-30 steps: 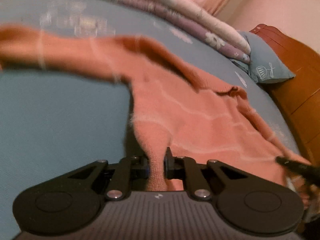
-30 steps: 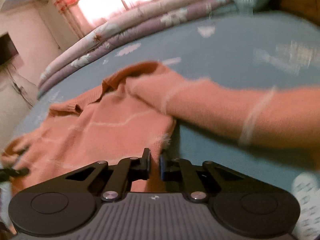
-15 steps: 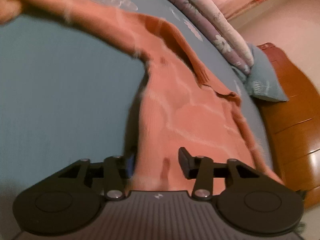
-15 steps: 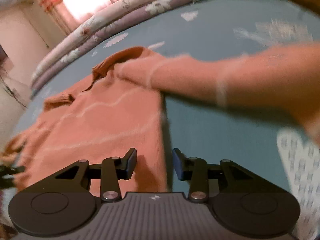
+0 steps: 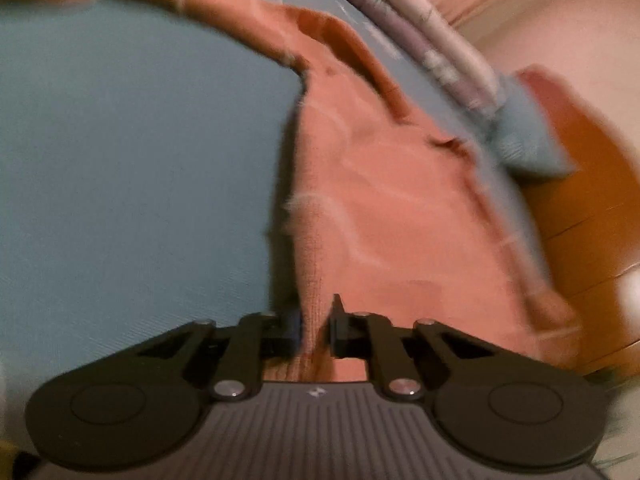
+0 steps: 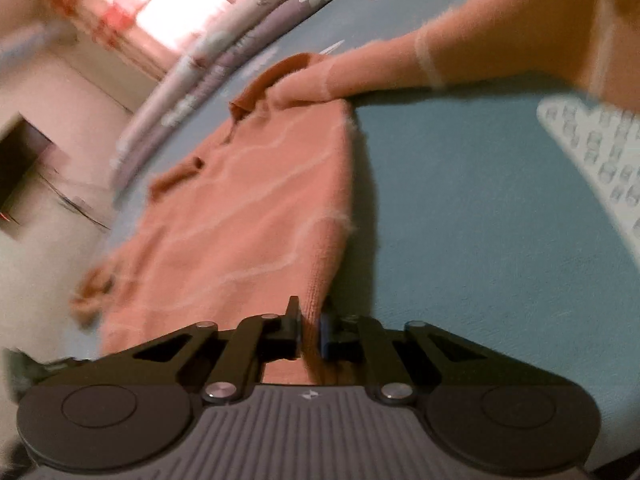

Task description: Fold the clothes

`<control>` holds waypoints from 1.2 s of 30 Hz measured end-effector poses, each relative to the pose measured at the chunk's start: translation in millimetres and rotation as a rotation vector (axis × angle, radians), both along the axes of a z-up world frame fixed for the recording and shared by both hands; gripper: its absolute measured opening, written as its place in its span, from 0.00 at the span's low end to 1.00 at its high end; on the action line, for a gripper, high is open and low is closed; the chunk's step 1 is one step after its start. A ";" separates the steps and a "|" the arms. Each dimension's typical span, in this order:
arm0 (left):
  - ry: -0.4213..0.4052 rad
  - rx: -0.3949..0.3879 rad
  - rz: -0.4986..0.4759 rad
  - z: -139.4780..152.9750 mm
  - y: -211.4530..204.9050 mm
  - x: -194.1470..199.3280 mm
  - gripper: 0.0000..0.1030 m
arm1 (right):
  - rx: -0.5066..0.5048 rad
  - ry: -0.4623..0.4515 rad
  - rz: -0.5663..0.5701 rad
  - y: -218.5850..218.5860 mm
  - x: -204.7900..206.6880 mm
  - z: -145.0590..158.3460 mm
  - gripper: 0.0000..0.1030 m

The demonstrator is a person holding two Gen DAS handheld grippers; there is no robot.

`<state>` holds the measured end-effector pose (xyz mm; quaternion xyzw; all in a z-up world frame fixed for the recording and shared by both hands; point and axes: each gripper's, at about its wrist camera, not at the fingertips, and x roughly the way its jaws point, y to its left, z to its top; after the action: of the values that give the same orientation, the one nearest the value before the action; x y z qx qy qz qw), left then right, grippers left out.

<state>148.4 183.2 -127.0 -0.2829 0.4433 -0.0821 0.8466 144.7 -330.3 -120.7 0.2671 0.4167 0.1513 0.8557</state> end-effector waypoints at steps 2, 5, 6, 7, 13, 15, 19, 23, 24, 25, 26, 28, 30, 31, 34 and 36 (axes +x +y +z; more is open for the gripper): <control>-0.038 0.088 0.001 15.7 -8.4 -3.4 0.09 | -0.117 -0.048 -0.011 7.1 -4.8 17.0 0.09; -0.109 0.197 -0.049 41.4 -21.9 -9.9 0.10 | -0.268 -0.118 -0.009 18.6 -11.7 39.2 0.09; -0.108 0.216 -0.059 44.6 -25.6 -9.8 0.11 | -0.321 -0.124 -0.002 24.1 -11.1 40.8 0.09; -0.092 0.232 -0.071 43.1 -28.3 -7.6 0.11 | -0.388 -0.119 0.013 31.9 -8.1 36.7 0.09; 0.057 0.264 -0.017 16.6 -19.7 2.7 0.21 | -0.519 -0.077 0.011 48.8 -3.7 16.6 0.24; 0.049 0.299 -0.022 23.9 -18.8 0.6 0.23 | -0.526 -0.085 -0.002 46.6 -10.0 24.4 0.25; 0.015 0.396 -0.025 42.0 -22.8 -15.3 0.33 | -0.508 -0.161 -0.008 39.3 -37.8 43.5 0.42; -0.063 0.460 -0.119 55.8 -46.4 -35.9 0.35 | -0.458 -0.212 0.050 49.5 -57.4 55.1 0.47; -0.094 0.503 -0.171 58.6 -57.2 -45.6 0.35 | -0.456 -0.219 0.063 54.1 -59.9 56.2 0.47; -0.128 0.559 -0.226 61.1 -66.1 -57.2 0.36 | -0.453 -0.222 0.076 59.0 -62.0 56.6 0.47; -0.166 0.621 -0.282 63.3 -75.2 -69.5 0.36 | -0.448 -0.221 0.087 63.7 -63.8 55.7 0.47; -0.260 0.782 -0.394 63.2 -94.0 -96.7 0.36 | -0.426 -0.217 0.111 71.4 -68.1 53.1 0.47; -0.332 0.920 -0.511 56.4 -110.6 -123.3 0.36 | -0.420 -0.207 0.140 78.3 -71.7 50.8 0.47; -0.345 0.961 -0.560 50.9 -116.8 -132.8 0.36 | -0.421 -0.200 0.155 81.6 -73.3 49.7 0.47; -0.338 1.043 -0.706 29.9 -131.4 -148.1 0.38 | -0.444 -0.188 0.204 90.5 -78.8 48.3 0.47; -0.347 1.108 -0.758 18.9 -137.4 -150.8 0.37 | -0.465 -0.185 0.268 96.6 -82.0 49.6 0.47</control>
<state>-2.4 45.8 -108.1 0.3830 0.3463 -0.1778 0.8377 62.7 -233.7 -71.1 -0.0087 0.3921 0.1870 0.9007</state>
